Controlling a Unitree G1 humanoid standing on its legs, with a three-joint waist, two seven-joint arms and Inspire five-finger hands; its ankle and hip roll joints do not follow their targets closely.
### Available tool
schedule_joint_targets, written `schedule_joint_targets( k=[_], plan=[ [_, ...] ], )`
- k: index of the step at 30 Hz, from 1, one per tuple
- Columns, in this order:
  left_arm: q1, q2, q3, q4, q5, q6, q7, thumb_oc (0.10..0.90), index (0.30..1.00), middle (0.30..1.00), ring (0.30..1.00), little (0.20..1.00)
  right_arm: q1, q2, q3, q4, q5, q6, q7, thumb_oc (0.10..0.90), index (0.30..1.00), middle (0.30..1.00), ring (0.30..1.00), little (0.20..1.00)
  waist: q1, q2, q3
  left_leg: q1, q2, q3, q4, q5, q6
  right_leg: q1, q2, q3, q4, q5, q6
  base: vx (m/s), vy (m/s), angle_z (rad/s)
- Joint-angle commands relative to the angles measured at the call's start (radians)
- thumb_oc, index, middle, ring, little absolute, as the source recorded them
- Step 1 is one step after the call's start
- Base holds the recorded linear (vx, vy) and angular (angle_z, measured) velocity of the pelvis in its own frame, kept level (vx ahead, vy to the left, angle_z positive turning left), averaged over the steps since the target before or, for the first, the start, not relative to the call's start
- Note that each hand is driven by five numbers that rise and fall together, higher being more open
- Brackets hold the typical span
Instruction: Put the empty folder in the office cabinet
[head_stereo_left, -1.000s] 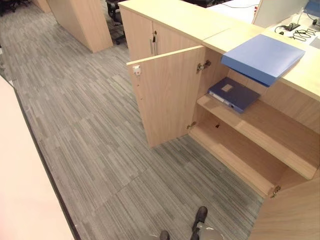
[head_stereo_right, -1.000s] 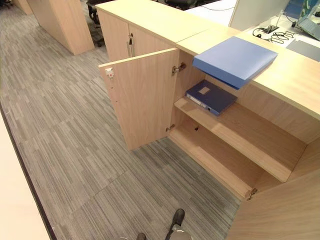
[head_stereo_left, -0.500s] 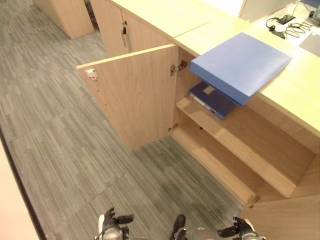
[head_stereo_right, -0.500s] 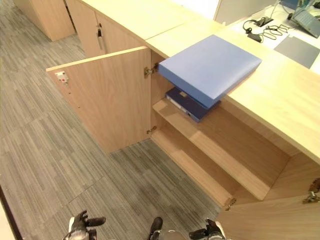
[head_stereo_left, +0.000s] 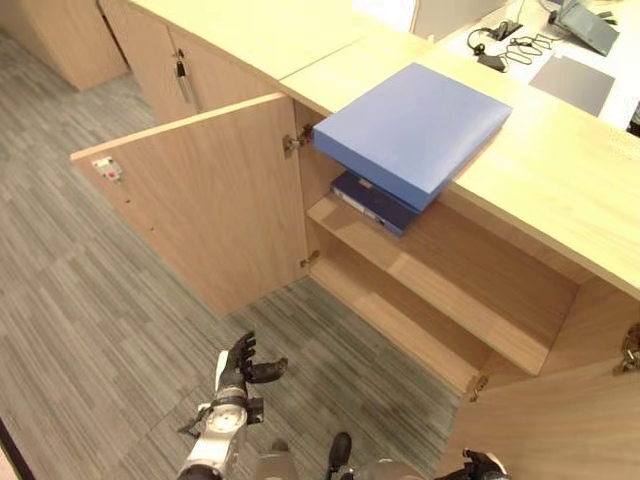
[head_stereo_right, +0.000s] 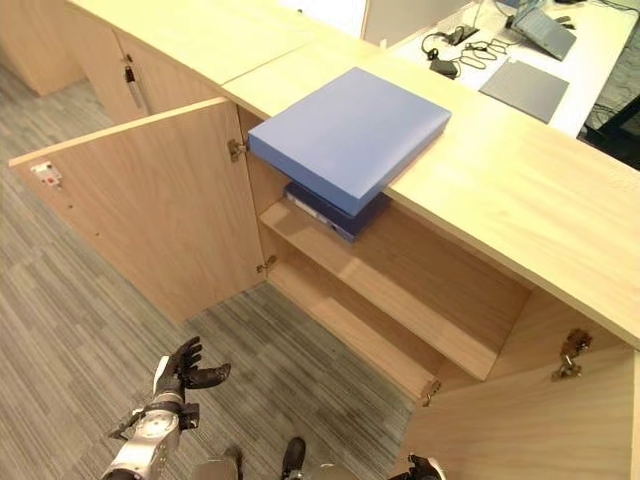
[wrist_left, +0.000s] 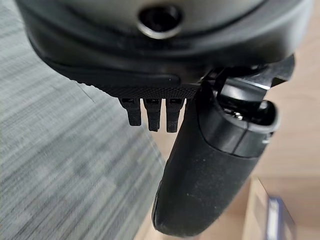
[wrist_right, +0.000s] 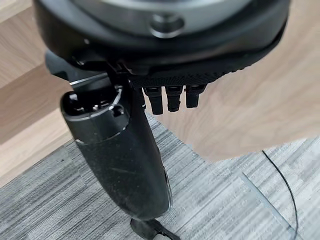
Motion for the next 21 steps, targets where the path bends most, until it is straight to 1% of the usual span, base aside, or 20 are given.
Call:
schedule_joint_targets(
  k=[1, 2, 4, 5, 6, 7, 8, 10, 11, 13, 14, 17, 21],
  plan=[
    [-0.008, 0.060, 0.030, -0.137, -0.044, -0.061, -0.030, 0.800, 0.900, 0.900, 0.900, 0.900, 0.030, -0.041, 0.007, 0.002, -0.060, 0.006, 0.009, 0.800, 0.900, 0.900, 0.900, 0.900, 0.040, -0.011, -0.039, 0.012, -0.027, 0.029, 0.003, 0.021, 0.058, -0.022, -0.076, 0.059, 0.088, -0.056, 0.127, 0.16, 0.208, -0.60],
    [0.011, 0.060, 0.036, -0.181, -0.092, -0.063, -0.063, 0.800, 0.900, 0.900, 0.900, 0.900, 0.041, -0.042, -0.003, 0.000, -0.073, 0.007, 0.019, 0.800, 0.900, 0.900, 0.900, 0.900, 0.035, 0.005, -0.066, 0.061, -0.021, 0.029, -0.081, 0.031, 0.069, -0.011, -0.080, 0.063, 0.076, -0.055, 0.135, 0.17, 0.204, -0.42],
    [0.022, 0.074, 0.047, -0.217, -0.107, -0.063, -0.069, 0.800, 0.900, 0.900, 0.900, 0.900, 0.050, -0.039, -0.016, -0.005, -0.066, 0.008, 0.024, 0.800, 0.900, 0.900, 0.900, 0.900, 0.029, 0.011, -0.082, 0.093, -0.025, 0.035, -0.130, 0.049, 0.075, -0.003, -0.086, 0.071, 0.070, -0.053, 0.139, 0.14, 0.182, -0.16],
    [0.022, 0.074, 0.047, -0.217, -0.107, -0.063, -0.069, 0.800, 0.900, 0.900, 0.900, 0.900, 0.050, -0.039, -0.016, -0.005, -0.066, 0.008, 0.024, 0.800, 0.900, 0.900, 0.900, 0.900, 0.029, 0.011, -0.081, 0.094, -0.025, 0.035, -0.131, 0.049, 0.075, -0.002, -0.086, 0.071, 0.070, -0.053, 0.139, 0.10, 0.153, 0.07],
    [0.028, 0.086, 0.066, -0.262, -0.105, -0.070, -0.064, 0.800, 0.900, 0.900, 0.900, 0.900, 0.059, -0.031, -0.023, -0.013, -0.066, 0.007, 0.030, 0.800, 0.900, 0.900, 0.900, 0.900, 0.027, 0.015, -0.093, 0.125, -0.026, 0.051, -0.176, 0.057, 0.083, 0.008, -0.091, 0.075, 0.055, -0.048, 0.146, 0.07, 0.097, -0.01],
    [0.028, 0.086, 0.066, -0.262, -0.105, -0.070, -0.064, 0.800, 0.900, 0.900, 0.900, 0.900, 0.059, -0.031, -0.023, -0.013, -0.066, 0.007, 0.030, 0.800, 0.900, 0.900, 0.900, 0.900, 0.027, 0.015, -0.092, 0.126, -0.026, 0.051, -0.177, 0.058, 0.083, 0.008, -0.091, 0.076, 0.055, -0.048, 0.146, 0.11, 0.188, -0.11],
    [0.027, 0.079, 0.088, -0.289, -0.160, -0.082, -0.061, 0.800, 0.900, 0.900, 0.900, 0.900, 0.062, -0.024, -0.007, -0.018, -0.092, 0.010, 0.040, 0.800, 0.900, 0.900, 0.900, 0.900, 0.027, 0.019, -0.099, 0.150, -0.030, 0.060, -0.204, 0.060, 0.092, 0.013, -0.095, 0.081, 0.047, -0.044, 0.154, 0.06, 0.114, -0.20],
    [0.024, 0.080, 0.093, -0.303, -0.163, -0.082, -0.059, 0.800, 0.900, 0.900, 0.900, 0.900, 0.064, -0.017, -0.001, -0.018, -0.099, 0.011, 0.044, 0.800, 0.900, 0.900, 0.900, 0.900, 0.028, 0.020, -0.103, 0.165, -0.033, 0.063, -0.217, 0.060, 0.096, 0.018, -0.097, 0.088, 0.043, -0.041, 0.156, 0.07, 0.116, -0.17],
    [0.004, 0.083, 0.107, -0.347, -0.151, -0.073, -0.037, 0.800, 0.900, 0.900, 0.900, 0.900, 0.066, -0.008, 0.004, -0.026, -0.109, 0.017, 0.051, 0.800, 0.900, 0.900, 0.900, 0.900, 0.027, 0.024, -0.118, 0.193, -0.037, 0.075, -0.242, 0.057, 0.105, 0.028, -0.101, 0.095, 0.025, -0.030, 0.166, 0.06, 0.094, -0.08],
    [0.004, 0.083, 0.107, -0.348, -0.151, -0.073, -0.037, 0.800, 0.900, 0.900, 0.900, 0.900, 0.066, -0.008, 0.004, -0.026, -0.110, 0.017, 0.051, 0.800, 0.900, 0.900, 0.900, 0.900, 0.028, 0.024, -0.117, 0.195, -0.037, 0.076, -0.243, 0.058, 0.105, 0.030, -0.101, 0.096, 0.024, -0.029, 0.167, 0.05, 0.072, -0.07],
    [-0.012, 0.099, 0.114, -0.397, -0.131, -0.064, -0.036, 0.800, 0.900, 0.900, 0.900, 0.900, 0.066, -0.007, 0.008, -0.030, -0.122, 0.024, 0.055, 0.800, 0.900, 0.900, 0.900, 0.900, 0.028, 0.029, -0.125, 0.210, -0.039, 0.081, -0.252, 0.055, 0.111, 0.035, -0.103, 0.101, 0.014, -0.022, 0.173, 0.04, 0.068, -0.13],
    [-0.020, 0.114, 0.134, -0.437, -0.113, -0.069, -0.023, 0.800, 0.900, 0.900, 0.900, 0.900, 0.069, -0.005, 0.015, -0.039, -0.129, 0.024, 0.059, 0.800, 0.900, 0.900, 0.900, 0.900, 0.028, 0.032, -0.134, 0.227, -0.040, 0.085, -0.261, 0.050, 0.115, 0.044, -0.105, 0.107, 0.004, -0.017, 0.178, 0.04, 0.056, -0.09],
    [-0.058, 0.143, 0.176, -0.547, -0.040, -0.084, 0.024, 0.800, 0.900, 0.900, 0.900, 0.900, 0.071, 0.008, 0.020, -0.061, -0.114, 0.020, 0.069, 0.800, 0.900, 0.900, 0.900, 0.900, 0.029, 0.032, -0.147, 0.258, -0.040, 0.091, -0.266, 0.036, 0.120, 0.066, -0.105, 0.118, -0.006, -0.016, 0.183, 0.03, 0.022, -0.09]
  ],
)
